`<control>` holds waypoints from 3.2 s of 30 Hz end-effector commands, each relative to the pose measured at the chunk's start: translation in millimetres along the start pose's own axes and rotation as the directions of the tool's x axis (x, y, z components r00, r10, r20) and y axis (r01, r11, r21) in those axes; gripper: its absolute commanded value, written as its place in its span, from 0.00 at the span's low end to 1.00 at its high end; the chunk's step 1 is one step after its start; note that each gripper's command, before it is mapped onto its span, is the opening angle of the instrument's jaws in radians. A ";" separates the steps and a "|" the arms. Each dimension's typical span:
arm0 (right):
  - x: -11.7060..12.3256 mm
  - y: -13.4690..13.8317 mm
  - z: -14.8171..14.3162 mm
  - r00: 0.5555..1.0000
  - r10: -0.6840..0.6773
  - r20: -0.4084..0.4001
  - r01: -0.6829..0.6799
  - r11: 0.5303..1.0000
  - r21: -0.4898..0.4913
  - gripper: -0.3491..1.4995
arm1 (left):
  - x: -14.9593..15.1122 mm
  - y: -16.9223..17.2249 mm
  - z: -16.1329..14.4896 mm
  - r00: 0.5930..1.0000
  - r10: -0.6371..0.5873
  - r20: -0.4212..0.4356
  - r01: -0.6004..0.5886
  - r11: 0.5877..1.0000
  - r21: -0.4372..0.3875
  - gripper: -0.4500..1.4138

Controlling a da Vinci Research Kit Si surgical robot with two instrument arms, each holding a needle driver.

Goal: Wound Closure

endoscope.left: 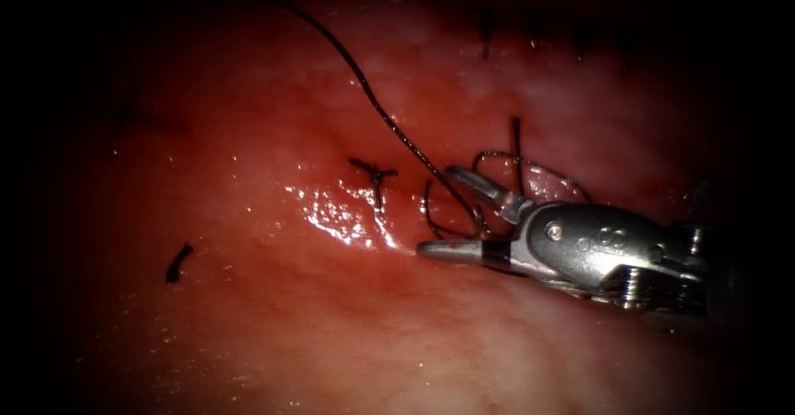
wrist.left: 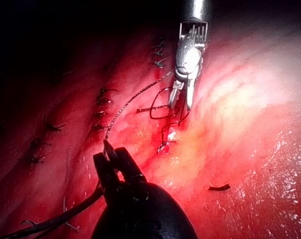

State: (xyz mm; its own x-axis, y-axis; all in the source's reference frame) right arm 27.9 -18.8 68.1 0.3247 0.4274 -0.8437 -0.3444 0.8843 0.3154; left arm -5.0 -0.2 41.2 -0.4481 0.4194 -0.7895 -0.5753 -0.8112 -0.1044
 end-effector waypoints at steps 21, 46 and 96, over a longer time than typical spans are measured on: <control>5.7 -16.7 -5.8 0.979 -0.177 0.102 0.159 0.974 0.163 0.00 | -1.5 3.9 4.4 1.000 0.010 -0.022 -0.012 0.995 -0.094 0.00; 10.9 -31.5 -8.0 0.929 -0.349 0.124 0.279 0.880 0.384 0.20 | -1.7 7.5 7.0 0.999 -0.035 -0.042 0.027 0.983 -0.182 0.00; -1.3 -4.6 -3.0 0.624 -0.768 -0.146 0.776 0.631 -0.007 0.81 | -2.8 8.9 8.1 0.999 -0.021 -0.026 0.015 0.975 -0.222 0.00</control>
State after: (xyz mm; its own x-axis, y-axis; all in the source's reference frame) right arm 25.8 -23.7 66.1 0.3420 -0.4412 -0.8297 0.0296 0.8876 -0.4598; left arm -13.8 -5.2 46.9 -0.4188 0.4266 -0.8016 -0.4161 -0.8748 -0.2481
